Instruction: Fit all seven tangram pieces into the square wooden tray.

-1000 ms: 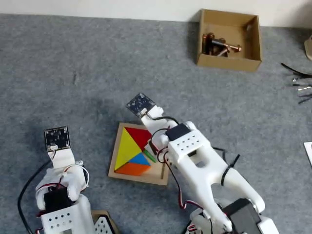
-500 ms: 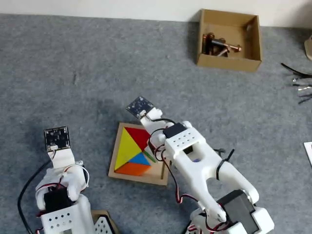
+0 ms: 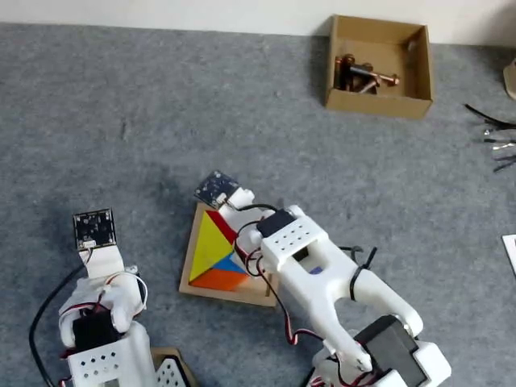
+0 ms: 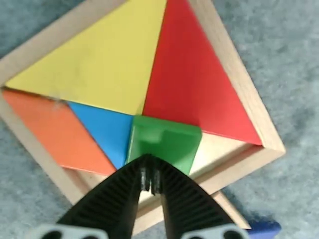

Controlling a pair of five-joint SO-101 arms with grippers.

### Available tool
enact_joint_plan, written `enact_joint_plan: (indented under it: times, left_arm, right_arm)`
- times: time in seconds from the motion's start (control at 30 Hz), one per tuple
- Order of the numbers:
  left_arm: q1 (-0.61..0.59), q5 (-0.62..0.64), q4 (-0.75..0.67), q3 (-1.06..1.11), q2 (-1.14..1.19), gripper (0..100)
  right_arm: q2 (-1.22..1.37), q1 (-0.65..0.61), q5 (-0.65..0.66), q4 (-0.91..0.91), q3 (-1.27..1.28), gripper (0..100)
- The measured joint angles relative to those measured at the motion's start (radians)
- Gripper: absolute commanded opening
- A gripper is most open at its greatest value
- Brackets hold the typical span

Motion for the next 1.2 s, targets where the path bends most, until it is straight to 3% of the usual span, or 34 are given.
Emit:
enact_joint_plan:
  times: [1.2]
  left_arm:
    - [0.000,0.000,0.000,0.000,0.000,1]
  right_arm:
    - [-0.044,-0.017,0.002,0.161,-0.040,0.5]
